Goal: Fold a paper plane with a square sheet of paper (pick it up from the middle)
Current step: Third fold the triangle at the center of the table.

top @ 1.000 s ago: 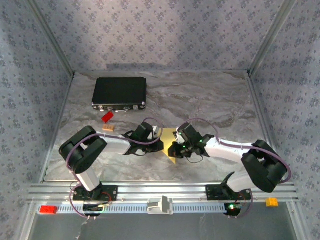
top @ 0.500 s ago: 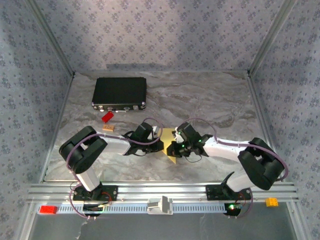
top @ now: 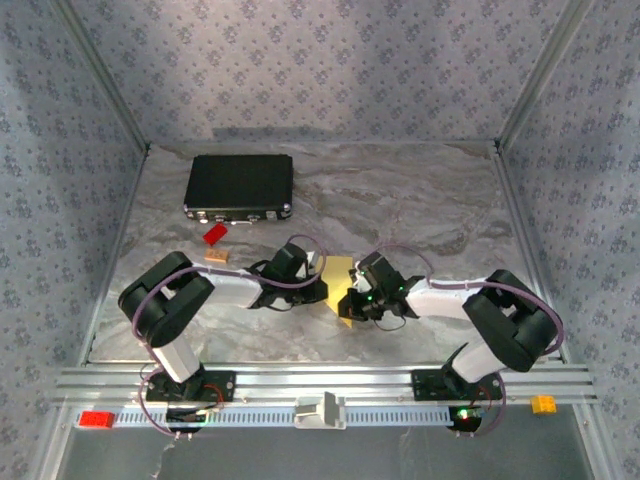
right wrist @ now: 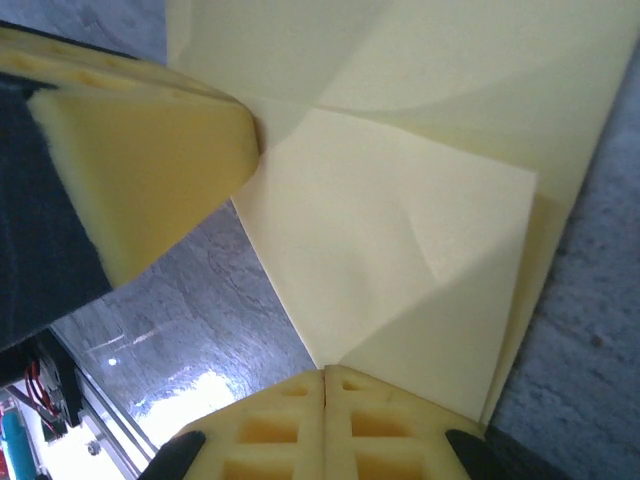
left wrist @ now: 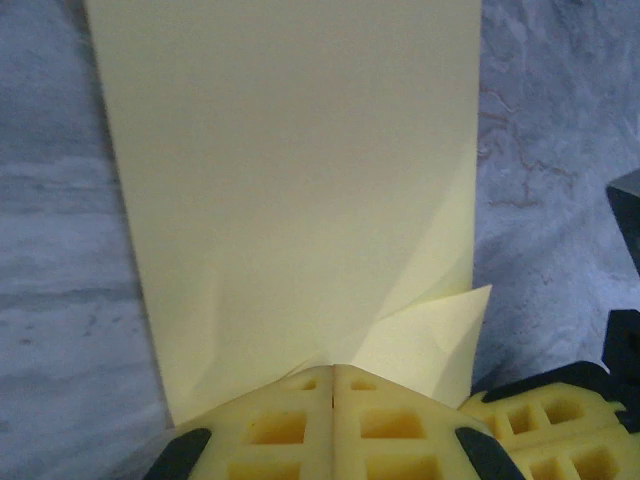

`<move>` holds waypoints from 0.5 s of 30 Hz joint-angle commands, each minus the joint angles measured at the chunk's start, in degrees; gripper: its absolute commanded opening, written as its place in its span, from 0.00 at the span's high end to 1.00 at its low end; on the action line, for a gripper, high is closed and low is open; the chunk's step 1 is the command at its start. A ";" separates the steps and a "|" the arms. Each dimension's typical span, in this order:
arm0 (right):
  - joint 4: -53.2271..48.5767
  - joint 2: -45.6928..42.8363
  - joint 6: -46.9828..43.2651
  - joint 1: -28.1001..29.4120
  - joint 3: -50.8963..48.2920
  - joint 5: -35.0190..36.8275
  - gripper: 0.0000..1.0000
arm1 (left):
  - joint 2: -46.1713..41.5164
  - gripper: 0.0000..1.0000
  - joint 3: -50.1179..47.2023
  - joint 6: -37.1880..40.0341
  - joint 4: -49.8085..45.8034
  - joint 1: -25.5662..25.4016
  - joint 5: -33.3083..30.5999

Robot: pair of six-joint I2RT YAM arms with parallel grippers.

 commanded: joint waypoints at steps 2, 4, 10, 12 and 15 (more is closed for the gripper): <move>-4.55 0.64 1.44 -0.23 -1.86 1.98 1.00 | -4.51 0.96 1.69 0.90 -3.61 -0.25 -3.21; -3.89 0.79 2.03 -0.20 -1.97 1.98 1.00 | -5.51 0.96 1.10 -0.32 -2.92 -1.16 -3.35; -4.51 0.29 2.60 -0.22 -2.11 2.99 1.00 | -3.39 0.97 -1.19 -4.52 4.46 -3.78 -1.01; -4.41 0.31 2.81 -0.22 -2.30 3.10 1.00 | -1.53 0.97 -0.65 -4.86 4.70 -4.59 -1.22; -4.53 0.26 2.80 -0.23 -2.30 3.05 1.00 | 1.22 0.98 -0.48 -5.97 4.52 -4.94 -2.78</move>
